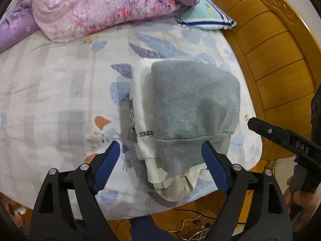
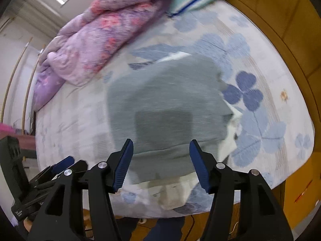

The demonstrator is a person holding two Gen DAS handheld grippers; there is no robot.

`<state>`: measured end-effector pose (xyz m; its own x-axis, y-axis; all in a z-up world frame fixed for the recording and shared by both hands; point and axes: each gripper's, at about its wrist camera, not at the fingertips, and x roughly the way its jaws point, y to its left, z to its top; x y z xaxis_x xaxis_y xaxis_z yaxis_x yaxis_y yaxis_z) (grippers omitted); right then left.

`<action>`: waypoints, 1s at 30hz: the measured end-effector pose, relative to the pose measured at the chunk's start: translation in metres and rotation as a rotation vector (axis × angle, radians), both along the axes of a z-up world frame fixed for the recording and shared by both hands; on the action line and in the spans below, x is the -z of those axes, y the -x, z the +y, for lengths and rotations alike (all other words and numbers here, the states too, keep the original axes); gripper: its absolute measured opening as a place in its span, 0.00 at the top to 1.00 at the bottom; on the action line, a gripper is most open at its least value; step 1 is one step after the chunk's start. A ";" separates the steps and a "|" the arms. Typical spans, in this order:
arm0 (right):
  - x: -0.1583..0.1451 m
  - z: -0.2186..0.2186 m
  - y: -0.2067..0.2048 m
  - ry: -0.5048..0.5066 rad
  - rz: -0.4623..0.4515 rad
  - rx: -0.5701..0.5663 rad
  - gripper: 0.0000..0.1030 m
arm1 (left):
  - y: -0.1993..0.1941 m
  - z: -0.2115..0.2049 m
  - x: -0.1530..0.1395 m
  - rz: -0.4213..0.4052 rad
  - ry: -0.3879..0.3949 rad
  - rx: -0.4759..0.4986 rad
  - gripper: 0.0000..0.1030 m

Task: Fold large clothes

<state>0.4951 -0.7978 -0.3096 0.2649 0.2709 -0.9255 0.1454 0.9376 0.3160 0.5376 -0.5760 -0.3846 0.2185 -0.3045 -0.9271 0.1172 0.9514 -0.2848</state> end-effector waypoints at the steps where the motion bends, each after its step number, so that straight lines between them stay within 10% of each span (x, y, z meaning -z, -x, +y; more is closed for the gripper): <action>1: -0.006 0.012 0.002 -0.002 -0.009 -0.018 0.45 | 0.000 0.004 -0.004 -0.009 -0.002 -0.006 0.13; 14: -0.077 0.128 0.044 0.061 -0.140 -0.079 0.31 | 0.024 0.090 -0.068 -0.131 0.001 -0.028 0.12; 30: -0.191 0.330 0.186 0.238 -0.361 0.129 0.10 | 0.141 0.276 -0.189 -0.382 0.039 0.211 0.11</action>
